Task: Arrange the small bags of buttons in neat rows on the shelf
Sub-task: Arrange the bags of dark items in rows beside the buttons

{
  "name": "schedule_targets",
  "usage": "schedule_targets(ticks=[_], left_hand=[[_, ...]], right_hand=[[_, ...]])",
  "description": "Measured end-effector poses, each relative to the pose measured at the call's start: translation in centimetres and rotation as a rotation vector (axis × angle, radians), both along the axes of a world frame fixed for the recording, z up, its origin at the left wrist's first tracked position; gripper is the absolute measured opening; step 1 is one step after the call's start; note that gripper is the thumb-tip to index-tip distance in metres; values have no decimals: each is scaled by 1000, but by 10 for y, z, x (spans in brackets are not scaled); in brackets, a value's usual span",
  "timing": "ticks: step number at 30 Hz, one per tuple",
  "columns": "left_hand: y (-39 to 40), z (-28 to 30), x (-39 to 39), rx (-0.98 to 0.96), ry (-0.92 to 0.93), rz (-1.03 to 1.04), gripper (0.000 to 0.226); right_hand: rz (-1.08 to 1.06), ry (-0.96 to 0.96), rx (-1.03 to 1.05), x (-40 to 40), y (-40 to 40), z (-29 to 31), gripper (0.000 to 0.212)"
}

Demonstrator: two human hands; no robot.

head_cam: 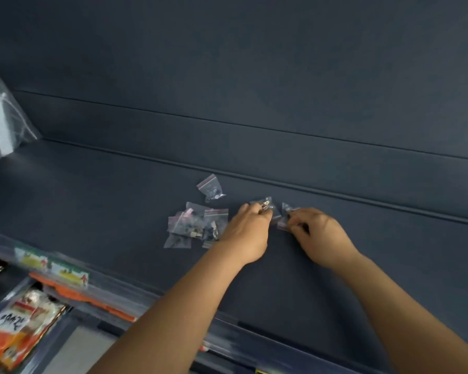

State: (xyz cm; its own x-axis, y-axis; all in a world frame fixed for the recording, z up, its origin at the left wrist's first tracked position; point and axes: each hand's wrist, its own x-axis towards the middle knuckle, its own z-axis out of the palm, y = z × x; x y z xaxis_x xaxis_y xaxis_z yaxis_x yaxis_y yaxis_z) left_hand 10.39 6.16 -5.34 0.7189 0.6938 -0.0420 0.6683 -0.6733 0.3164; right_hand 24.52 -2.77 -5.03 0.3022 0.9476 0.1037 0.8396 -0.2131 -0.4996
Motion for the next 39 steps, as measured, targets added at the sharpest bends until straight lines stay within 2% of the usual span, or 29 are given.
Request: schedule_targets(ticks=[3,6,8,11,14,17,19,23,26,27,29,31,35,39], left_hand=[[5,0,1,79,-33,-10,45],[16,3,6,138,-12,-96,62],[20,7,10,91,56,-195,73],[24,6,9,31,94,-242,69],[25,3,6,44,43,-187,49],[21,3,6,-19,17,-109,47],[19,3,5,-44,7,-86,47],[17,2,0,-17,33,-229,47],[16,6,2,-57,2,-136,46],[16,8,3,-78,4,-95,41],[16,10,3,-101,7,-59,28],[12,11,2,-94,-30,-50,16],[-10,12,3,-154,-233,-17,5],[-44,14,15,-293,-439,-14,14]], right_hand=[[-137,25,91,-1,2,0,26],[-70,-12,-18,1,10,3,52],[34,15,-122,3,15,6,58],[30,-47,-183,7,13,7,49],[-148,-130,-247,9,4,6,32],[-321,-103,-283,7,-3,8,31],[-279,-120,-260,5,-6,10,34],[-3,-116,-330,3,-10,16,50],[-127,-66,-349,2,-9,17,47],[-172,-50,-360,2,-9,17,41],[-245,-34,-382,1,-11,19,15],[-296,12,-342,-1,-18,17,24],[-411,223,-89,-6,-45,14,5],[-505,431,161,-6,-81,26,27]])
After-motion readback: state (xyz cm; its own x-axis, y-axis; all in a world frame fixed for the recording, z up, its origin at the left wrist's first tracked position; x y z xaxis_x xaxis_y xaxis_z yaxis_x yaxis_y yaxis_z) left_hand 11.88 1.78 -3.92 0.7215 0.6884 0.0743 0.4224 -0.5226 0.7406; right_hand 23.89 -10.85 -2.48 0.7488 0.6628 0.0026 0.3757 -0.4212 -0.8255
